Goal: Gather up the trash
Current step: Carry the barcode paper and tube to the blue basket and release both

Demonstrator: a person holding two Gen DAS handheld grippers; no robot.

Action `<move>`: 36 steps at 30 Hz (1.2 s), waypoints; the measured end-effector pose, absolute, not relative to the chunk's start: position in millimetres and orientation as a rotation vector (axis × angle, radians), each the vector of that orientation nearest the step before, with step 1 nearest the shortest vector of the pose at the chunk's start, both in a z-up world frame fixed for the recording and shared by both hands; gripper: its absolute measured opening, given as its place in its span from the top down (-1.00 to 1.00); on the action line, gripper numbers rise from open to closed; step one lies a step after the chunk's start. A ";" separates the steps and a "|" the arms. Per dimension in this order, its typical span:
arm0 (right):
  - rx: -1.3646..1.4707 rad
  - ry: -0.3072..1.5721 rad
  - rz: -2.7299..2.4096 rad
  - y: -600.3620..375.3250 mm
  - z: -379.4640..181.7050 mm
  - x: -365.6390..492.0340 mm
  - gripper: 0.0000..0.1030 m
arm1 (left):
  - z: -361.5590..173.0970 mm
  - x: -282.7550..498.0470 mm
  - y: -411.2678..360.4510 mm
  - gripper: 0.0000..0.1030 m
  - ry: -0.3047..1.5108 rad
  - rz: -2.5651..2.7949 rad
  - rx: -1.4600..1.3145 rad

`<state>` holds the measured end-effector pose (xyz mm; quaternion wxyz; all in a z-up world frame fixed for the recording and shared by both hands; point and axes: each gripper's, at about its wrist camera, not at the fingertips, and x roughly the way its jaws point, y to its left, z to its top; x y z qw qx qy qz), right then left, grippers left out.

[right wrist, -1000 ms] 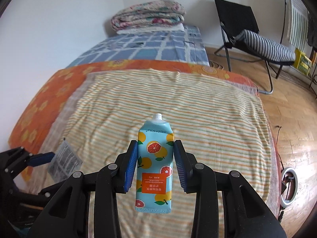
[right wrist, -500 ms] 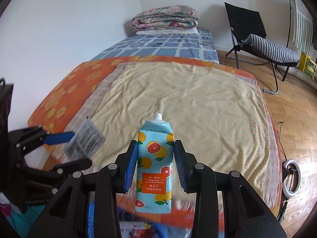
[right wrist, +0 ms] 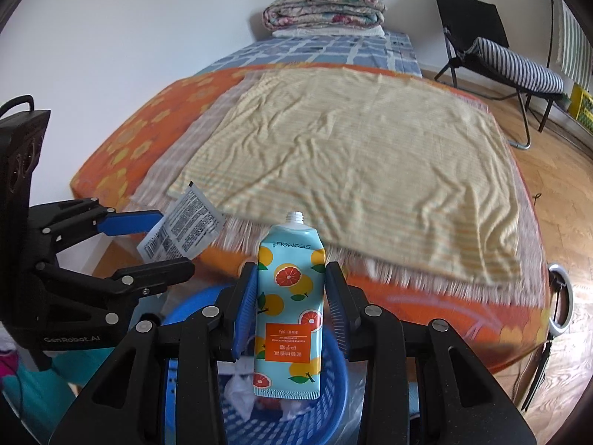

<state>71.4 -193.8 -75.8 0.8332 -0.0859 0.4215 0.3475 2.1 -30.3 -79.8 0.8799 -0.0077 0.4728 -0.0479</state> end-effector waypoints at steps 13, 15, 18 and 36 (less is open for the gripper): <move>-0.251 0.965 0.757 -199.5 -117.7 35.0 0.32 | -132.4 -33.2 -47.0 -0.17 1.091 -0.108 -0.028; -0.254 0.978 0.755 -201.6 -122.8 33.7 0.32 | -137.1 -35.4 -46.8 -0.17 1.102 -0.107 -0.034; -0.254 0.990 0.752 -205.0 -129.0 31.0 0.32 | -144.4 -40.0 -47.3 -0.17 1.118 -0.104 -0.040; -0.259 1.036 0.733 -207.8 -141.2 27.4 0.00 | -164.8 -50.2 -48.9 -0.34 1.173 -0.086 -0.049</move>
